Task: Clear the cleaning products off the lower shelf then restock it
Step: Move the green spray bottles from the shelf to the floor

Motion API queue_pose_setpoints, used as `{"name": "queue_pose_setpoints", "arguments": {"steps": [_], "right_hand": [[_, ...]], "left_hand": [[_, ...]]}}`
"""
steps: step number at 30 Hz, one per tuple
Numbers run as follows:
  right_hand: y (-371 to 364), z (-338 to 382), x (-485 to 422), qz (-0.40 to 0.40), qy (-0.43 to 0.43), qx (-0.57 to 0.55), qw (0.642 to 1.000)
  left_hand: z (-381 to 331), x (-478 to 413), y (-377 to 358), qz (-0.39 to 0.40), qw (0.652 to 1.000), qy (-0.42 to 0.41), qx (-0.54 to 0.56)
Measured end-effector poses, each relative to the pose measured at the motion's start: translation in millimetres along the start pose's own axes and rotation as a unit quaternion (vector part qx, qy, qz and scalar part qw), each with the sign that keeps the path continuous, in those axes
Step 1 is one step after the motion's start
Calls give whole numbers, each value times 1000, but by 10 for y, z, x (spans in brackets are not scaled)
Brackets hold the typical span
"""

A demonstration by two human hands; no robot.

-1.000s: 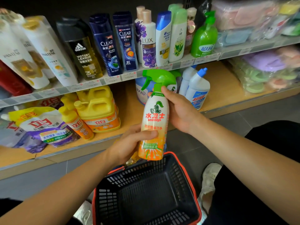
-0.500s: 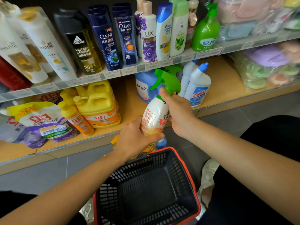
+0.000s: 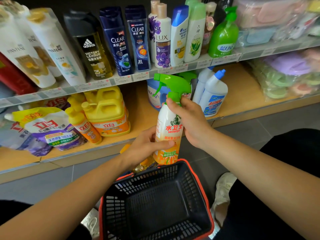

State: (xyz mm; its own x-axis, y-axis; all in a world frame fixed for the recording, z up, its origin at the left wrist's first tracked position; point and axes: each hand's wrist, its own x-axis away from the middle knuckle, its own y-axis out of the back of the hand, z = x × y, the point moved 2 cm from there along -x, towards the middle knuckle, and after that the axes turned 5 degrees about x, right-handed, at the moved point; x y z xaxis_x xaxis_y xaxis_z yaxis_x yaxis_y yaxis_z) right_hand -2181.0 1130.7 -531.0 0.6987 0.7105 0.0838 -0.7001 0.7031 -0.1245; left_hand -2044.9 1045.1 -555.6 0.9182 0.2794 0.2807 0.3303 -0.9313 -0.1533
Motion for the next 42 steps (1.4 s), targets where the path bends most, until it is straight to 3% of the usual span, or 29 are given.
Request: {"name": "queue_pose_setpoints", "arguments": {"steps": [6, 11, 17, 27, 34, 39, 42], "right_hand": [[-18, 55, 47, 8, 47, 31, 998], [37, 33, 0, 57, 65, 81, 993], [-11, -9, -16, 123, 60, 107, 985], [-38, -78, -39, 150, 65, 148, 976], [-8, -92, -66, 137, 21, 92, 986], [-19, -82, -64, 142, -22, 42, 989], [-23, -76, -66, 156, -58, 1, 986]], "left_hand": [[-109, -34, 51, 48, 998, 15, -38], [-376, -60, 328, -140, 986, -91, 14], [-588, 10, 549, -177, 959, -223, -10], [-563, 47, 623, -193, 962, -195, 6], [-609, 104, 561, -184, 934, -291, -94], [-622, 136, 560, -238, 894, -334, -179], [-654, 136, 588, -231, 894, -337, -185]]}}
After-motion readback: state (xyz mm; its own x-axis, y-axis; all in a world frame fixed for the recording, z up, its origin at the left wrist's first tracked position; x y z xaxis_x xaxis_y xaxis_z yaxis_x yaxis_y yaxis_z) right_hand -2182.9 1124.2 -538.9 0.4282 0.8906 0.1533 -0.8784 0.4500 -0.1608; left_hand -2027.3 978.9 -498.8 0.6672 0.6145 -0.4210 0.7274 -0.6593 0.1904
